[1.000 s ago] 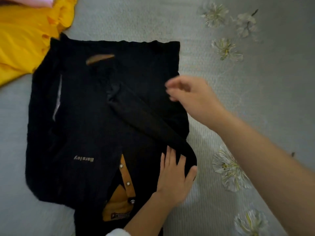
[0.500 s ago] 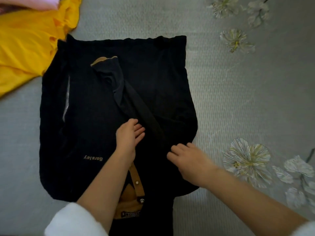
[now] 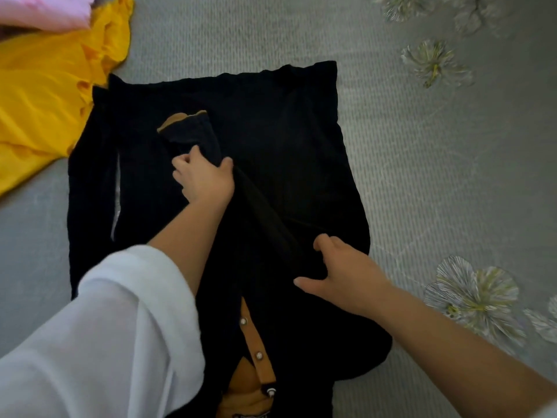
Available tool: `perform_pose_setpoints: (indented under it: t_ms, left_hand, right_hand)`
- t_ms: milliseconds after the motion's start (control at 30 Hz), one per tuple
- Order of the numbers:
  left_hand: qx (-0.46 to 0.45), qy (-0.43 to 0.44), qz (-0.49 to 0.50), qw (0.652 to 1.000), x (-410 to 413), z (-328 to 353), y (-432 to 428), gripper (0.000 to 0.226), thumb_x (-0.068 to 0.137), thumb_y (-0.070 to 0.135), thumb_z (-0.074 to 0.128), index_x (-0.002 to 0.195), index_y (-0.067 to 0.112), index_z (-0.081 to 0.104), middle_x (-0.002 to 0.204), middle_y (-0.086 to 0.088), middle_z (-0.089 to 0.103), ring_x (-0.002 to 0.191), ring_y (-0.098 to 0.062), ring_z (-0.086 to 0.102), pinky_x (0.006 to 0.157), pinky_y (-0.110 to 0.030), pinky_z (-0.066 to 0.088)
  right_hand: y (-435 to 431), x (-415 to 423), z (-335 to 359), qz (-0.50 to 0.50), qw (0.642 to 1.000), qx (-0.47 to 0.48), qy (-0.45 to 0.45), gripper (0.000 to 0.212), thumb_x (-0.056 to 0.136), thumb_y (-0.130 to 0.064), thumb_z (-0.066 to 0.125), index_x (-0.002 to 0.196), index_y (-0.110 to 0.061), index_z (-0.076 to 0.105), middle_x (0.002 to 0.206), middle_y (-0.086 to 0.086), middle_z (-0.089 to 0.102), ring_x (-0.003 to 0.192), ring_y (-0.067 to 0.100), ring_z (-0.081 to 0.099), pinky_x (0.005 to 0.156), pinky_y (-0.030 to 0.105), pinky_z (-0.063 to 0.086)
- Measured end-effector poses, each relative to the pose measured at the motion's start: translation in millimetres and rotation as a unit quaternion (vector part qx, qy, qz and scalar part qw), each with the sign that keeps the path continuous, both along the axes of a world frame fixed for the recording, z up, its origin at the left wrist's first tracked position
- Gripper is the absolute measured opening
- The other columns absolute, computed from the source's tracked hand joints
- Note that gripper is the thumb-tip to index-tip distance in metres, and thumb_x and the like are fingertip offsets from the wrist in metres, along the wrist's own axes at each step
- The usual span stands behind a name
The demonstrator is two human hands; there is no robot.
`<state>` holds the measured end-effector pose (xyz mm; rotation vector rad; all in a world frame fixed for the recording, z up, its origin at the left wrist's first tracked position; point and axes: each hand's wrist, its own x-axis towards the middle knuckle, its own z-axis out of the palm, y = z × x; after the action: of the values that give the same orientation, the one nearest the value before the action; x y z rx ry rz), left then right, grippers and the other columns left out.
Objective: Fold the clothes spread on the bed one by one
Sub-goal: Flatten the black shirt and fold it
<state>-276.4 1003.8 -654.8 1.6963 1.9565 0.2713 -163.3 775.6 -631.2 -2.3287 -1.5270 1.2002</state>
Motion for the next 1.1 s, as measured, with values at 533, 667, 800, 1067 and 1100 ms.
perform_pose_setpoints:
  t_ms: [533, 667, 800, 1067, 1100]
  left_hand:
    - [-0.231, -0.527, 0.322, 0.752, -75, 15, 45, 0.036, 0.099, 0.036, 0.041, 0.126, 0.014, 0.051, 0.116, -0.007, 0.064, 0.101, -0.023, 0.064, 0.089, -0.041, 0.05]
    - [-0.073, -0.268, 0.214, 0.937, -56, 17, 53, 0.049, 0.083, 0.044, 0.059, 0.126, 0.02, 0.051, 0.129, -0.005, 0.052, 0.118, -0.023, 0.052, 0.093, -0.036, 0.046]
    - [0.117, 0.022, -0.102, 0.988, -31, 18, 50, 0.058, 0.081, 0.046, 0.063, 0.129, 0.015, 0.048, 0.137, -0.01, 0.034, 0.127, -0.03, 0.032, 0.099, -0.042, 0.035]
    - [0.077, 0.006, -0.11, 0.991, -22, 18, 67, 0.032, 0.095, 0.024, 0.05, 0.067, 0.01, 0.055, 0.077, -0.01, 0.054, 0.079, -0.025, 0.054, 0.067, -0.034, 0.036]
    - [0.069, -0.114, -0.062, 0.989, -23, 24, 74, 0.039, 0.095, 0.023, 0.051, 0.058, 0.012, 0.047, 0.065, -0.006, 0.049, 0.07, -0.02, 0.05, 0.064, -0.032, 0.035]
  right_hand:
    - [-10, -13, 0, 0.202, 0.973, 0.092, -0.06, 0.036, 0.079, -0.016, 0.063, 0.113, -0.019, 0.054, 0.093, -0.004, 0.058, 0.082, 0.015, 0.058, 0.07, 0.026, 0.047]
    - [-5, -22, -10, 0.161, 0.982, 0.092, -0.026, 0.064, 0.09, -0.031, 0.051, 0.147, -0.018, 0.025, 0.111, -0.004, 0.06, 0.094, 0.013, 0.06, 0.082, 0.027, 0.049]
    - [-4, -28, -16, 0.145, 0.985, 0.094, -0.006, 0.073, 0.091, -0.041, 0.044, 0.152, -0.032, 0.005, 0.101, -0.012, 0.055, 0.085, 0.004, 0.052, 0.076, 0.02, 0.045]
    - [8, -26, -14, 0.137, 0.987, 0.082, 0.015, 0.075, 0.092, -0.04, 0.041, 0.143, -0.055, -0.012, 0.087, -0.012, 0.05, 0.074, 0.005, 0.053, 0.066, 0.022, 0.047]
    - [8, -24, -12, 0.138, 0.987, 0.081, 0.022, 0.076, 0.092, -0.037, 0.041, 0.142, -0.056, -0.013, 0.085, -0.012, 0.052, 0.072, 0.006, 0.054, 0.066, 0.023, 0.05]
